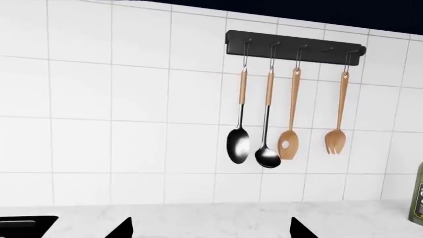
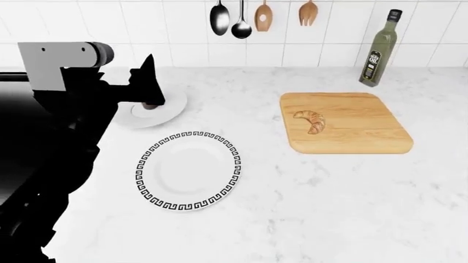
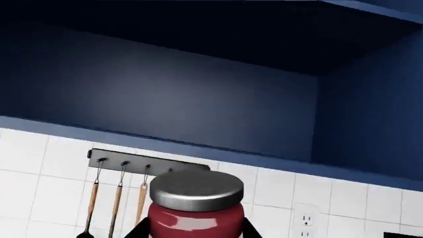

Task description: From the different types of pastries on the counter, select a croissant and place it on the cutting board. Then retrieve a jar of jam from the cabinet and place it alongside the croissant on the cutting board.

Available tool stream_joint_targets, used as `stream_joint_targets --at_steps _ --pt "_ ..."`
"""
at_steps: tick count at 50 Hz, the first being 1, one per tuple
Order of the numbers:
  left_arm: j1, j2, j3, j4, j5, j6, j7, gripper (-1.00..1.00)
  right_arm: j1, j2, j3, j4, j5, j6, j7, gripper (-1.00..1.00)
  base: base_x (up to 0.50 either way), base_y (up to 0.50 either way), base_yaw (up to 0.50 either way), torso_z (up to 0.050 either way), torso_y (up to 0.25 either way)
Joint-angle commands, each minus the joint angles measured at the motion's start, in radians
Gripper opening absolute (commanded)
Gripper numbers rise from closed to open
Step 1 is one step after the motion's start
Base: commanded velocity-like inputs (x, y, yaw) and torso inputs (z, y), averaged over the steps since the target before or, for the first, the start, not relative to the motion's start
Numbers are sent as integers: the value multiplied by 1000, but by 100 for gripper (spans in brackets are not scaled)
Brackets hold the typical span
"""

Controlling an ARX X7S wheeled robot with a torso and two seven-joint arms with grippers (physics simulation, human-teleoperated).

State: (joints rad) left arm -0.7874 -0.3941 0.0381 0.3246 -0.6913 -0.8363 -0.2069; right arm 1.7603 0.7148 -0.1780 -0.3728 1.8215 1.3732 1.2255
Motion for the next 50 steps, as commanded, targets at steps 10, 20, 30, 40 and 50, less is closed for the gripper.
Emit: stream_joint_targets --at_steps 10,20,30,40,50 --pt "10 5 22 -34 20 33 9 100 -740 -13 428 -317 42 61 -113 -100 0 0 0 0 0" --pt "9 3 26 -46 24 43 12 100 -870 -93 455 -333 -314 110 -413 -100 0 0 0 0 0" --pt "13 -1 24 -60 26 57 19 100 -987 -71 317 -260 -692 -85 -661 -100 0 0 0 0 0" --pt "16 -5 20 -66 24 66 22 100 -1050 -78 156 -39 -982 -338 -816 -100 0 0 0 0 0" --pt "17 -5 23 -72 27 74 21 100 -1007 -147 25 219 -1159 -542 -915 -100 0 0 0 0 0"
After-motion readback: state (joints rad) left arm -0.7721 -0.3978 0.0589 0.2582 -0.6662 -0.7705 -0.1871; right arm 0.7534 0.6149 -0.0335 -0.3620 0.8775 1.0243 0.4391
